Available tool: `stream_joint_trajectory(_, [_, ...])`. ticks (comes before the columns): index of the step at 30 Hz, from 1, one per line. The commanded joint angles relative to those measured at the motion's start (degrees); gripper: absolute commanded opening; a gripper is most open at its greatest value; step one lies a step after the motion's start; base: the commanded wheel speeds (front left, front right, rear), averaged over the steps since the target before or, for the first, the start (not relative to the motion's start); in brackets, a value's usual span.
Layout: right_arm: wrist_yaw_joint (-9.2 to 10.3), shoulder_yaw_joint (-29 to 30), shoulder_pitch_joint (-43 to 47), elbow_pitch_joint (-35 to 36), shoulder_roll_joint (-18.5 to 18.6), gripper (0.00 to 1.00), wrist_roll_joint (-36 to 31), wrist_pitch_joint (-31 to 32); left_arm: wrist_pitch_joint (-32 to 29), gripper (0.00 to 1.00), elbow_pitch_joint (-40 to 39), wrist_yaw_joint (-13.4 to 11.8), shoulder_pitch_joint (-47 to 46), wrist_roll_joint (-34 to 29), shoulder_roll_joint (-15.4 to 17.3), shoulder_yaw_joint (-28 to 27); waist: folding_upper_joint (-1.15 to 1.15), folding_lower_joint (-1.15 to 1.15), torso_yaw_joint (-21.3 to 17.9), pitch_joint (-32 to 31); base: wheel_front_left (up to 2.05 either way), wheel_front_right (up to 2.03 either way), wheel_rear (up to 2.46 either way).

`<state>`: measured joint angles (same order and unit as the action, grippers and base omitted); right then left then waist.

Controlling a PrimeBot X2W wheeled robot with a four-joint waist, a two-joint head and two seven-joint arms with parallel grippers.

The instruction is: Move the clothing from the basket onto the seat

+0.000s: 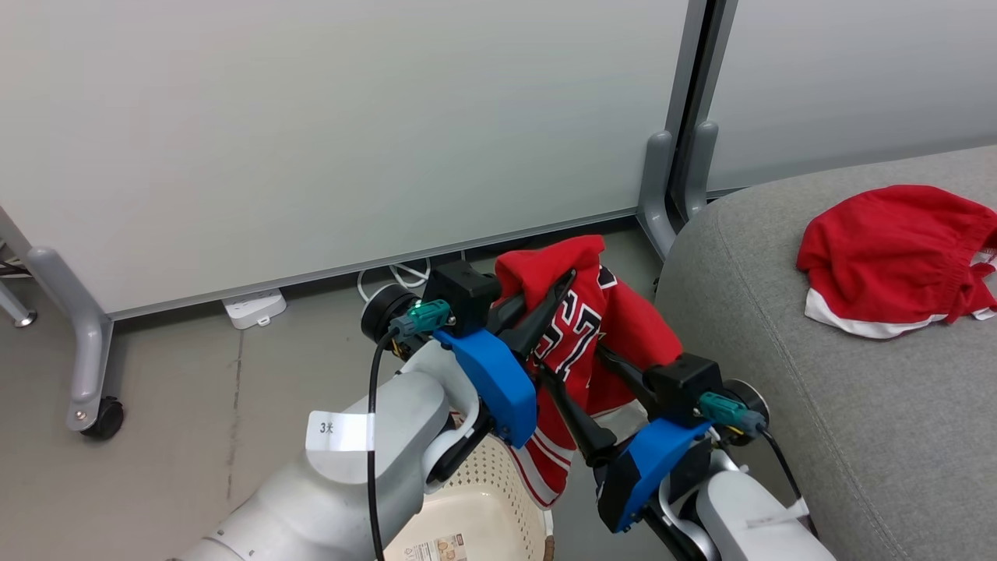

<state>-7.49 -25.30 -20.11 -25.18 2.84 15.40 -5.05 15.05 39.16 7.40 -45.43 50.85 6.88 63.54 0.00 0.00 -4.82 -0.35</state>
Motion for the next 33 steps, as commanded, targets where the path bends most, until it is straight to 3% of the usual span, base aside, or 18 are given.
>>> stream_joint_trajectory(1, [-0.01, -0.6, -0.9, -0.7, 0.1, 1.0, 0.4, -0.1, 0.2, 0.0, 0.0, 0.1, -1.0, 0.1, -0.1, 0.1, 0.0, 0.0, 0.1, 0.1, 0.0, 0.0, 0.0])
stream_joint_trajectory(24, [-0.01, -12.6, -17.5, -20.8, 0.1, 1.0, 11.9, -6.0, 0.2, 0.0, -0.3, 0.1, -1.9, 1.4, -0.4, 1.9, 0.0, 0.0, 1.0, 0.4, 0.0, 0.0, 0.0])
stream_joint_trajectory(25, [-0.01, -12.8, -17.9, -21.5, 0.1, 0.49, 12.2, -6.2, 0.2, 0.0, -0.3, 0.1, -2.0, 1.5, -0.4, 1.9, 0.0, 0.0, 1.0, 0.4, 0.0, 0.0, 0.0])
stream_joint_trajectory(26, [-0.01, -13.1, -18.1, -22.2, 0.1, 0.33, 12.6, -6.3, 0.2, 0.0, -0.2, 0.1, -2.0, 1.5, -0.4, 2.0, 0.0, 0.0, 1.0, 0.4, 0.0, 0.0, 0.0])
stream_joint_trajectory(27, [-0.01, -13.4, -18.4, -22.8, 0.1, 0.0, 12.9, -6.4, 0.2, 0.0, -0.2, 0.1, -2.0, 1.5, -0.4, 2.0, 0.0, 0.0, 1.0, 0.3, 0.0, 0.0, 0.0])
stream_joint_trajectory(33, [-0.01, -14.9, -19.4, -25.2, 0.1, 0.0, 14.6, -7.4, 0.2, 0.0, 0.0, 0.1, -2.1, 1.6, 0.0, 1.9, 0.0, 0.0, 0.8, 0.2, 0.0, 0.0, 0.0])
